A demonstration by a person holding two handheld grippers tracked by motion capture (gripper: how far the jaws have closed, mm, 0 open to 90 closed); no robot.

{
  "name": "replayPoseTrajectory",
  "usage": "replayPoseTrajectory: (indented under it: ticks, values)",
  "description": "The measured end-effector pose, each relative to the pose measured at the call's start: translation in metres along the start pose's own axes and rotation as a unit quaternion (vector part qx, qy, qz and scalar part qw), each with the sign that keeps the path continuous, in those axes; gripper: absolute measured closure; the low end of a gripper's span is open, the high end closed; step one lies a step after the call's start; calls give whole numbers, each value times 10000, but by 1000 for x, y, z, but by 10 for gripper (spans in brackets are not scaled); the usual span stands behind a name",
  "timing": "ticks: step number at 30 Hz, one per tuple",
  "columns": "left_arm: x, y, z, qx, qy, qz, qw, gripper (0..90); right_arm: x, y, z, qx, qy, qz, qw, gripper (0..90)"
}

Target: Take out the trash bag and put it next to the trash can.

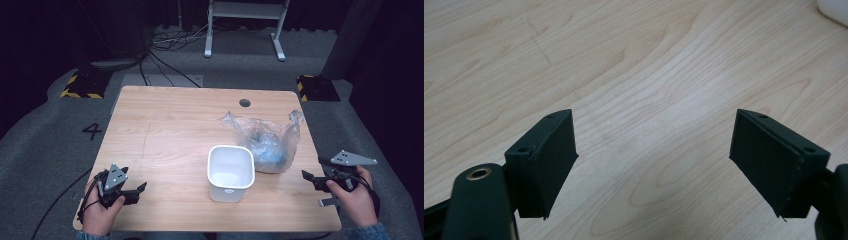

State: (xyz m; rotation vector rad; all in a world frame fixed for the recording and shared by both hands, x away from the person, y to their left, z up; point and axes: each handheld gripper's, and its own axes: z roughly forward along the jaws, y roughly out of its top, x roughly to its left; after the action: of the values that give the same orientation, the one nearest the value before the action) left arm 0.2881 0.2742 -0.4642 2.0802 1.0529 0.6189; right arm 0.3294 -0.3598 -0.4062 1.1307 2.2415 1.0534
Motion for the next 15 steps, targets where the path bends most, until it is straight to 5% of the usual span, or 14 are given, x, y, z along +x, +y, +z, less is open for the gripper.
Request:
replayPoseTrajectory:
  ticks: [15]
  values:
    - [8, -14, 14, 252, 15, 46, 9997, 184, -3, -36, 25, 324, 72, 240, 9992, 165]
